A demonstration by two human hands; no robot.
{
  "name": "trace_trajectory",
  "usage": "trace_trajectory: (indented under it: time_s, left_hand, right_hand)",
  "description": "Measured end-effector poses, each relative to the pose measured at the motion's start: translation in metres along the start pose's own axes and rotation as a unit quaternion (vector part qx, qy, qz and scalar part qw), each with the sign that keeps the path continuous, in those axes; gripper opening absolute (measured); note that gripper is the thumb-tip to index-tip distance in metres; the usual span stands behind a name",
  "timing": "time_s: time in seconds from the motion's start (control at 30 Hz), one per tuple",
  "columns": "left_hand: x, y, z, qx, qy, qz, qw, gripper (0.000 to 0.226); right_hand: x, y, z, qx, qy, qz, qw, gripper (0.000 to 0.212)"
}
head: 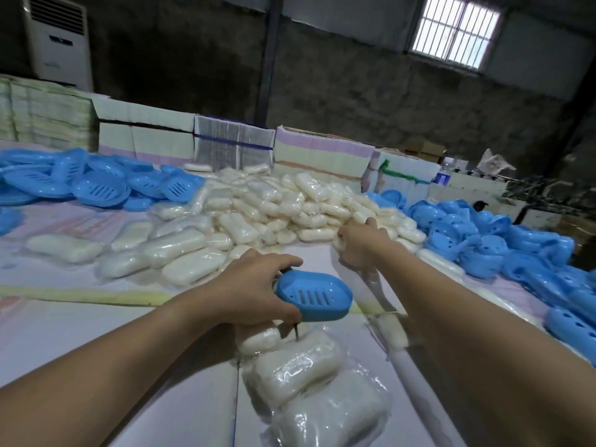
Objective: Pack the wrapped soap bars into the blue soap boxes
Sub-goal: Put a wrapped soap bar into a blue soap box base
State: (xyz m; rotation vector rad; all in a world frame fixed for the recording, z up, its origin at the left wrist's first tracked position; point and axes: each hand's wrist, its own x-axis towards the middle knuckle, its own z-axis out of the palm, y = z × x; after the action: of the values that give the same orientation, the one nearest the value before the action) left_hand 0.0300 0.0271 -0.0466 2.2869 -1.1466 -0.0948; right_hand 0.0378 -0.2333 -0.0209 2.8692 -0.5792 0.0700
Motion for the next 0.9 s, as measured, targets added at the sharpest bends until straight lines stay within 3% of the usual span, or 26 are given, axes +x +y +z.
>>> trace_trajectory:
  time_s: [0.13, 0.33, 0.57, 0.73, 0.83, 0.9]
  left_hand:
    - [0.0, 0.002, 0.003, 0.019, 0.016, 0.001, 1.0, 0.086]
    - [0.0, 0.001, 0.003, -0.004, 0.014, -0.001, 1.0, 0.091]
    - [-0.001, 0.001, 0.004, -0.003, 0.023, -0.003, 1.0, 0.089]
    - [-0.002, 0.003, 0.003, 0.0, 0.028, -0.004, 1.0, 0.087]
    - [-0.003, 0.003, 0.003, 0.003, 0.028, -0.005, 1.0, 0.086]
    - [-0.002, 0.003, 0.003, 0.006, 0.024, -0.006, 1.0, 0.088]
  right_hand:
    - [0.0, 0.008, -0.008, -0.007, -0.036, -0.032, 0.999, 0.05]
    - [-0.015, 0.011, -0.012, -0.003, -0.066, -0.098, 0.993, 0.073]
    - [-0.037, 0.015, -0.027, 0.051, -0.091, -0.138, 0.985, 0.048]
    - [-0.05, 0.016, -0.03, 0.004, 0.056, -0.122, 0.991, 0.039]
    - [-0.06, 0.02, -0.034, 0.129, 0.097, -0.104, 0.981, 0.034]
    - [-0.069, 0.021, -0.038, 0.288, 0.119, -0.095, 0.945, 0.032]
